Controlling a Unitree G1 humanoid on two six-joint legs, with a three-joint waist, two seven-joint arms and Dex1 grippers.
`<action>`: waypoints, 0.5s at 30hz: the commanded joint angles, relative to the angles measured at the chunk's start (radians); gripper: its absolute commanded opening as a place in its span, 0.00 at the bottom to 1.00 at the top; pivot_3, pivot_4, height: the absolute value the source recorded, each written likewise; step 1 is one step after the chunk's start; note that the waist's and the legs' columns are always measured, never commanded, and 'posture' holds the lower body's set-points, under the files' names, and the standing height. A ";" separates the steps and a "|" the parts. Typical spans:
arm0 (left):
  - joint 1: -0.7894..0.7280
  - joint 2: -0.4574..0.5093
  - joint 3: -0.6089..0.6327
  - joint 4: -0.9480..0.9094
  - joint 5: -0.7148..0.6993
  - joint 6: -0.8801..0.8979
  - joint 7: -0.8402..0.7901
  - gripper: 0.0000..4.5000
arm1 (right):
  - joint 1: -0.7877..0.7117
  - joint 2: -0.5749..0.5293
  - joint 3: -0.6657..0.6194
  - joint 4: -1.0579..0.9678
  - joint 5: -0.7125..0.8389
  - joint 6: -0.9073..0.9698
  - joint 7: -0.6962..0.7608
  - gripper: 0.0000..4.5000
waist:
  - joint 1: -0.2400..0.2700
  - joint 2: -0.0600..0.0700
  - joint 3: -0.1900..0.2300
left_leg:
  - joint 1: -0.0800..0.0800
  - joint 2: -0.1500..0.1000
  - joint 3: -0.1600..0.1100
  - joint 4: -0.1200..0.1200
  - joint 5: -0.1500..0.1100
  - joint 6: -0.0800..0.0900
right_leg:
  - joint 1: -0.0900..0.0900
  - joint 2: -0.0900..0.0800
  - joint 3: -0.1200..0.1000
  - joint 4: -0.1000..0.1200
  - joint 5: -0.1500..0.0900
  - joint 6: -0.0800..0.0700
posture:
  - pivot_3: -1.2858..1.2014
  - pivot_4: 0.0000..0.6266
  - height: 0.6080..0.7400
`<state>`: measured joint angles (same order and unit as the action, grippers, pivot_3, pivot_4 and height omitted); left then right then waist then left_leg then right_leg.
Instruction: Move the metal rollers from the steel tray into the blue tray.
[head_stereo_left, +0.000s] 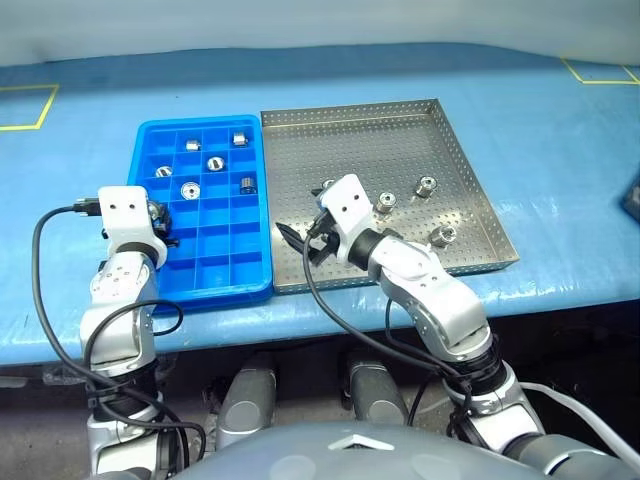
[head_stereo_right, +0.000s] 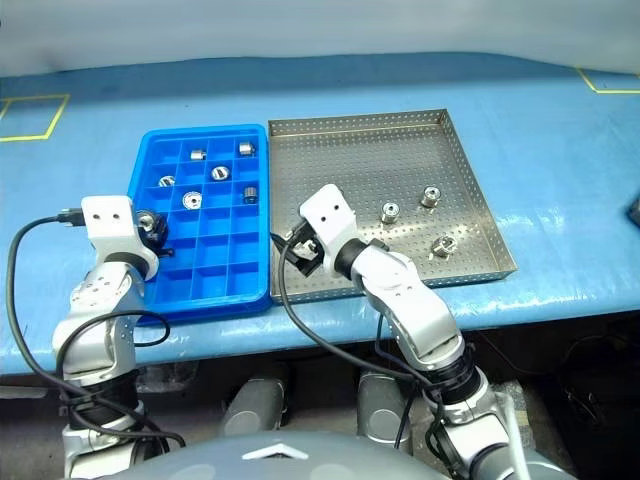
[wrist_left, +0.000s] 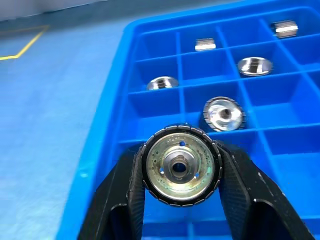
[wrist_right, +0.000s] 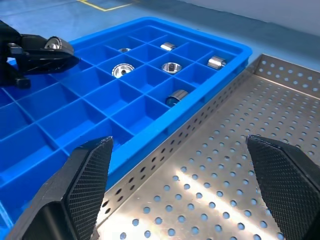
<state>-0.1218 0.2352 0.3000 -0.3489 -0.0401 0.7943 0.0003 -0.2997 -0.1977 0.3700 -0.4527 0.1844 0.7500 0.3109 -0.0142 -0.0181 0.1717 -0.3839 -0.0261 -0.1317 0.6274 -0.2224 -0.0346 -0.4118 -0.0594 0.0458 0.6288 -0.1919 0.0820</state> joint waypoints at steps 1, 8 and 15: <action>-0.041 0.006 0.036 0.068 0.013 -0.048 0.040 0.39 | 0.015 0.006 0.003 -0.051 0.001 -0.016 0.005 1.00 | 0.000 0.000 0.000 | 0.000 0.000 0.000 0.000 0.000 0.000 | 0.000 0.000 0.000 0.000 0.000 0.000 | 0.53 0.24 1.00; -0.114 0.013 0.001 0.151 -0.018 -0.088 0.013 0.69 | 0.066 0.022 0.006 -0.091 -0.001 0.008 -0.023 1.00 | -0.017 0.000 0.000 | 0.001 0.001 0.000 0.000 0.001 -0.001 | 0.000 0.000 0.000 0.001 0.000 0.000 | 0.51 0.24 1.00; -0.278 0.066 -0.223 -0.041 -0.232 0.027 -0.323 0.99 | 0.126 -0.007 -0.062 -0.176 0.043 0.060 -0.015 1.00 | -0.011 -0.001 0.000 | -0.004 -0.001 -0.002 0.002 0.001 -0.001 | -0.001 0.000 -0.001 -0.001 0.001 0.001 | 0.50 0.24 1.00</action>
<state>-0.3688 0.2845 0.1213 -0.3418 -0.2258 0.7936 -0.2492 -0.1773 -0.1984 0.3383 -0.5756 0.2111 0.8060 0.2876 -0.0255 -0.0188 0.1716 -0.3875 -0.0268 -0.1335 0.6293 -0.2216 -0.0356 -0.4130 -0.0594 0.0445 0.6282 -0.1907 0.0825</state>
